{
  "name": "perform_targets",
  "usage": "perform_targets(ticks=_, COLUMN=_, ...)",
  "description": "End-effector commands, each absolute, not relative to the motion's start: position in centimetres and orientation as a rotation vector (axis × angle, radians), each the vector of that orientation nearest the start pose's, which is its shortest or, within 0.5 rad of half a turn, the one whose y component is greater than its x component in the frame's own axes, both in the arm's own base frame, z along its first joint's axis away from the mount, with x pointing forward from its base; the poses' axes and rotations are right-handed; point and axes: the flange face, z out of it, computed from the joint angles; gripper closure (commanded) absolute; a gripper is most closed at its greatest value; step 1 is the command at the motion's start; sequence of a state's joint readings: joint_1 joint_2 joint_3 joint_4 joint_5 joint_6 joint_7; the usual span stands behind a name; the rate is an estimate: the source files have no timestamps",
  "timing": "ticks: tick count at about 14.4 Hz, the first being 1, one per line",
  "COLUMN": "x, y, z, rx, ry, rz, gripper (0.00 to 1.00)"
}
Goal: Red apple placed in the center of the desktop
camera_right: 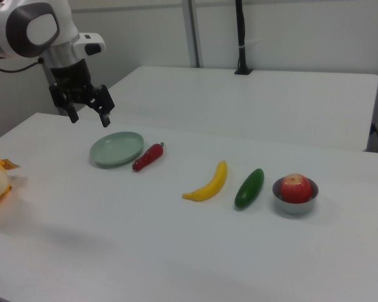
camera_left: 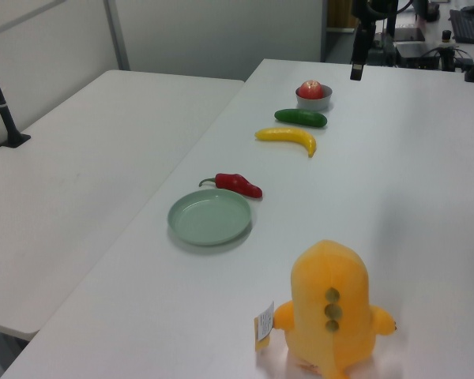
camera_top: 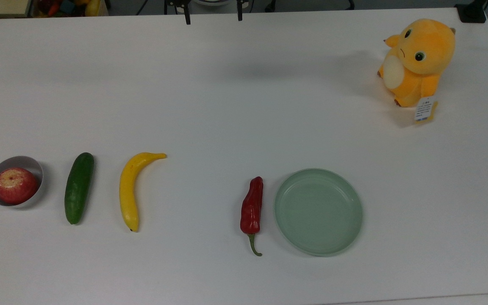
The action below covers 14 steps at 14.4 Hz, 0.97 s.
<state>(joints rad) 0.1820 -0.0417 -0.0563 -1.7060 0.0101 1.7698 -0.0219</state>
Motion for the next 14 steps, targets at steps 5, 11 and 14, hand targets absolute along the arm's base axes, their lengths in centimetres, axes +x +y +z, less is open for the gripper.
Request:
perform_targets(ticks=5, x=54.7, y=6.4, z=60.6, rx=-3.107, ry=-0.243, rz=-0.154, gripper=0.00)
perform_targets(ticks=11, x=54.4, y=6.4, z=60.4, rx=-3.110, ry=-0.253, rz=-0.102, gripper=0.00)
perform_targets(ticks=14, x=55.1, y=3.9, z=60.2, rx=-3.116, ry=-0.194, rz=-0.117, gripper=0.00)
